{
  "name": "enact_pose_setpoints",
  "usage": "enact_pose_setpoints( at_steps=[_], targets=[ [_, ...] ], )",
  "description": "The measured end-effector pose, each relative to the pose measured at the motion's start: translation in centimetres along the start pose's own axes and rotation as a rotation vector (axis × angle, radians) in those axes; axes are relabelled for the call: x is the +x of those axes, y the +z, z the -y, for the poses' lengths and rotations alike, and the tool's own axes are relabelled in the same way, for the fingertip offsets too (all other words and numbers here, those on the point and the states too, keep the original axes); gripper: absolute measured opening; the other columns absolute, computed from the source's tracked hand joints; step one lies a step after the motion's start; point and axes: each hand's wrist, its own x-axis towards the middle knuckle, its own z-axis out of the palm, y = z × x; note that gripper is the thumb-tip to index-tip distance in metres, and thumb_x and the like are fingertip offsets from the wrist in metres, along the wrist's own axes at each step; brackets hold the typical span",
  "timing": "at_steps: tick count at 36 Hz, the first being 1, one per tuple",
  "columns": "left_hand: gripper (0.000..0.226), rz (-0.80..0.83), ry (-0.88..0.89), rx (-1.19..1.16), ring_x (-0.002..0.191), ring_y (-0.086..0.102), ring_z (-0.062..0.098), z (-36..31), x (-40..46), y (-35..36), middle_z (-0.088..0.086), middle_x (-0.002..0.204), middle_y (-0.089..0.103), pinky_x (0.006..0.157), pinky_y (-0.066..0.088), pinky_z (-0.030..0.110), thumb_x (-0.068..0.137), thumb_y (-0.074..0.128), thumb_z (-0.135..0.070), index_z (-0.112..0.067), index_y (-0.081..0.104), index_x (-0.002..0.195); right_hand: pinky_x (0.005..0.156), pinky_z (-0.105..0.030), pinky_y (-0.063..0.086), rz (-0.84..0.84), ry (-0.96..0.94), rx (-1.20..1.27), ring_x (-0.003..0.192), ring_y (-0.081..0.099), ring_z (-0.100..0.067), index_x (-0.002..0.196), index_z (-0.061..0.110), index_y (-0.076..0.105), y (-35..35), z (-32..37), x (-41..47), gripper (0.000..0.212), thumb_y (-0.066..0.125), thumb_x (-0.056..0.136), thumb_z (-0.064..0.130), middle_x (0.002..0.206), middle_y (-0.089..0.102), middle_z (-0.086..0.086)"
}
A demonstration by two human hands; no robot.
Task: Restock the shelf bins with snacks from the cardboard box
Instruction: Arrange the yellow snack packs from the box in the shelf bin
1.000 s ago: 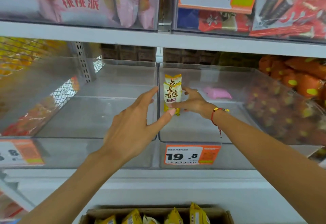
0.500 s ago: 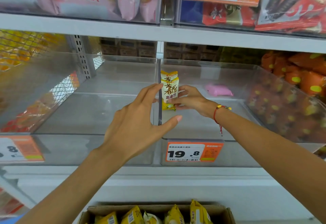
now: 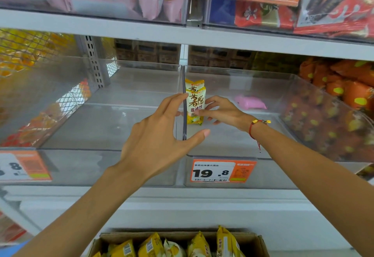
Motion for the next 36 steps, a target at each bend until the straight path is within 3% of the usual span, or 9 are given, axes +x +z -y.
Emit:
enact_pose_setpoints(
  at_steps=[5,10,15,18,22,27,31,34,36],
  targets=[
    [0.081,-0.010,-0.007,0.012,0.103,0.055,0.000,0.0,-0.1,0.0,-0.022,0.147,0.034,0.078,0.044,0.023,0.076,0.046,-0.073,-0.040,0.022,0.146,0.072,-0.026,0.052,-0.003,0.020,-0.049,0.098,0.063,-0.023,0.132,0.013,0.046,-0.8,0.1,-0.7,0.063,0.070,0.082,0.044,0.121,0.056,-0.005],
    [0.079,-0.013,-0.024,0.023,0.107,0.060,0.009,-0.1,-0.1,-0.1,-0.017,0.147,0.038,0.078,0.044,0.025,0.080,0.051,-0.070,-0.039,0.023,0.146,0.076,-0.026,0.051,0.067,0.003,-0.173,0.093,0.061,-0.021,0.135,0.014,0.042,-2.1,1.1,-3.4,0.058,0.071,0.086,0.022,0.120,0.055,-0.006],
    [0.071,-0.106,-0.024,0.023,0.124,0.051,0.014,-0.7,-1.1,-1.0,-0.013,0.143,0.046,0.089,0.045,0.032,0.081,0.054,-0.070,-0.036,0.037,0.142,0.078,-0.025,0.049,-0.015,-0.200,-0.279,0.086,0.060,-0.018,0.112,0.021,0.058,-2.8,2.3,-9.1,0.030,0.071,0.085,0.017,0.106,0.061,0.000],
    [0.056,-0.245,0.039,0.057,0.115,0.056,0.016,-1.0,-3.1,-2.2,-0.010,0.130,0.057,0.079,0.045,0.028,0.083,0.060,-0.058,-0.030,0.054,0.131,0.070,-0.017,0.047,-0.132,-0.358,-0.356,0.079,0.060,-0.013,0.107,0.023,0.063,-3.1,3.3,-13.6,0.025,0.070,0.085,0.014,0.098,0.060,0.008],
    [0.028,-0.340,0.127,0.080,0.096,0.064,0.016,-1.4,-6.9,-3.1,-0.007,0.108,0.065,0.069,0.047,0.026,0.087,0.064,-0.030,-0.023,0.064,0.114,0.065,-0.027,0.051,-0.231,-0.516,-0.465,0.075,0.059,-0.008,0.103,0.025,0.068,-2.9,4.2,-19.6,0.019,0.065,0.087,0.014,0.090,0.061,0.011],
    [0.022,-0.280,0.169,0.114,0.090,0.060,0.009,-1.7,-12.1,-2.9,-0.013,0.105,0.065,0.061,0.050,0.025,0.084,0.055,-0.027,-0.025,0.067,0.102,0.067,-0.031,0.051,-0.073,-0.439,-0.474,0.065,0.056,-0.004,0.098,0.028,0.069,-0.6,2.7,-24.3,0.015,0.064,0.086,0.019,0.075,0.059,0.018],
    [0.019,-0.179,0.085,0.114,0.095,0.055,0.004,-0.8,-16.5,-1.6,-0.017,0.105,0.064,0.064,0.050,0.024,0.083,0.057,-0.026,-0.029,0.066,0.099,0.075,-0.031,0.052,0.109,-0.253,-0.439,0.071,0.059,-0.003,0.097,0.032,0.067,2.4,-0.1,-26.5,0.010,0.065,0.088,0.029,0.077,0.058,0.021],
    [0.020,0.058,-0.120,0.184,0.113,0.054,0.011,0.0,-18.8,-0.1,-0.014,0.118,0.059,0.082,0.050,0.032,0.090,0.059,-0.032,-0.030,0.065,0.108,0.078,-0.031,0.051,0.191,-0.147,-0.439,0.078,0.059,-0.004,0.100,0.034,0.065,4.8,-2.7,-27.5,0.011,0.061,0.091,0.032,0.083,0.059,0.019],
    [0.031,0.233,-0.333,0.161,0.124,0.046,0.015,0.8,-20.0,0.8,-0.012,0.129,0.054,0.097,0.043,0.034,0.095,0.048,-0.044,-0.030,0.060,0.120,0.079,-0.030,0.047,0.246,-0.087,-0.474,0.087,0.058,-0.007,0.106,0.031,0.064,6.2,-4.1,-28.3,0.015,0.057,0.093,0.031,0.095,0.060,0.017]
  ],
)
